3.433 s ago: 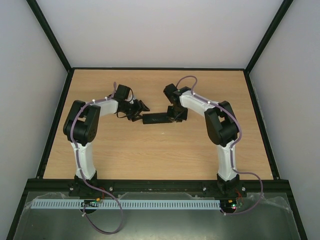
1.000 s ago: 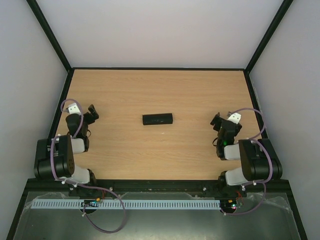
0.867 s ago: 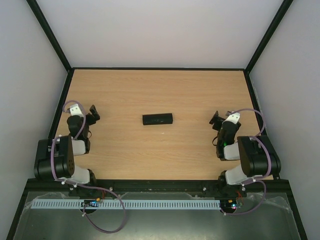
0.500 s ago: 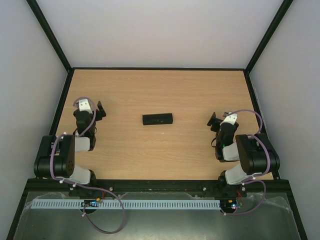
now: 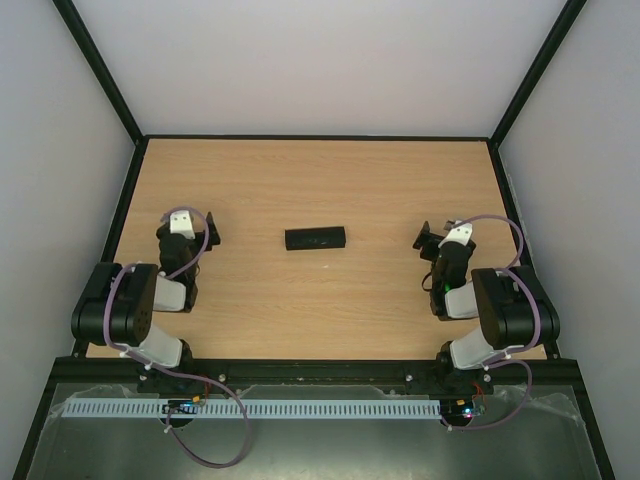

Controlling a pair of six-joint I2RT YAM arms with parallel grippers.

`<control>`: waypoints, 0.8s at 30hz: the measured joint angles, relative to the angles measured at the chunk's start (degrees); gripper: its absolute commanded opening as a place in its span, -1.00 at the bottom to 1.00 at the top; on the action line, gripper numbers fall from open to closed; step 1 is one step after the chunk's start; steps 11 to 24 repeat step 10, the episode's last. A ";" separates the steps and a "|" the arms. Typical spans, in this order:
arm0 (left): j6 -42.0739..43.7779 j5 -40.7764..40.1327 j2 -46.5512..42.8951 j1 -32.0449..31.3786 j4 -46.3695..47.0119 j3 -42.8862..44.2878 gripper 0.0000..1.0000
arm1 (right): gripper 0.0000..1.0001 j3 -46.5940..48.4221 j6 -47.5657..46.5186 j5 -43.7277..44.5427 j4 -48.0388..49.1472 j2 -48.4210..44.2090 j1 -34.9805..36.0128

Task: Organize the sunglasses
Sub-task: Reset both arms

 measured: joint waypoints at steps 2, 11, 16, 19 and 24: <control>0.11 -0.26 0.00 0.00 -0.07 -0.02 0.99 | 0.97 0.07 -0.09 -0.15 -0.11 0.00 0.00; 0.48 -0.94 0.00 0.00 0.22 -0.02 0.99 | 0.97 0.24 -0.31 -0.33 -0.59 0.00 0.00; 0.48 -0.94 0.00 0.00 0.22 -0.02 0.99 | 0.97 0.24 -0.31 -0.33 -0.59 0.00 0.00; 0.48 -0.94 0.00 0.00 0.22 -0.02 0.99 | 0.97 0.24 -0.31 -0.33 -0.59 0.00 0.00; 0.48 -0.94 0.00 0.00 0.22 -0.02 0.99 | 0.97 0.24 -0.31 -0.33 -0.59 0.00 0.00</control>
